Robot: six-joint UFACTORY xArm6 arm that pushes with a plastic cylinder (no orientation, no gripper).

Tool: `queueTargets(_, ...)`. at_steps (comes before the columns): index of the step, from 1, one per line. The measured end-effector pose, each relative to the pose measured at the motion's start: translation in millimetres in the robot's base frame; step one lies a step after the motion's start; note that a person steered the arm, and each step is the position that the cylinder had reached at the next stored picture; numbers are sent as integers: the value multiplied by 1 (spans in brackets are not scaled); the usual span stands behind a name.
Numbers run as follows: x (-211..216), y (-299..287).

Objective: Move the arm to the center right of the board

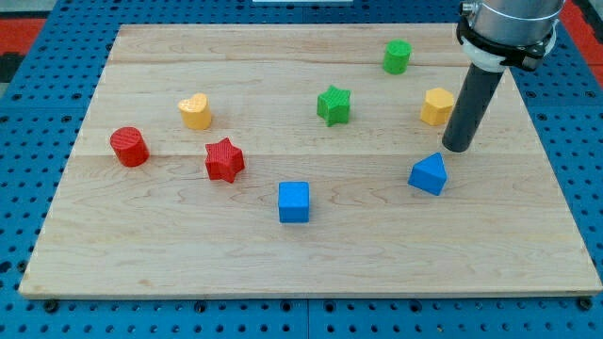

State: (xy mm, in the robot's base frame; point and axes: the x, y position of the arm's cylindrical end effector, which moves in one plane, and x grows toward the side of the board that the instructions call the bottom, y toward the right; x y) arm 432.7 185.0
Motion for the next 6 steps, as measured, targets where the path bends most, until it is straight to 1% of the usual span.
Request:
queueTargets(2, 0, 10)
queueTargets(3, 0, 25)
queueTargets(5, 0, 82)
queueTargets(6, 1, 88)
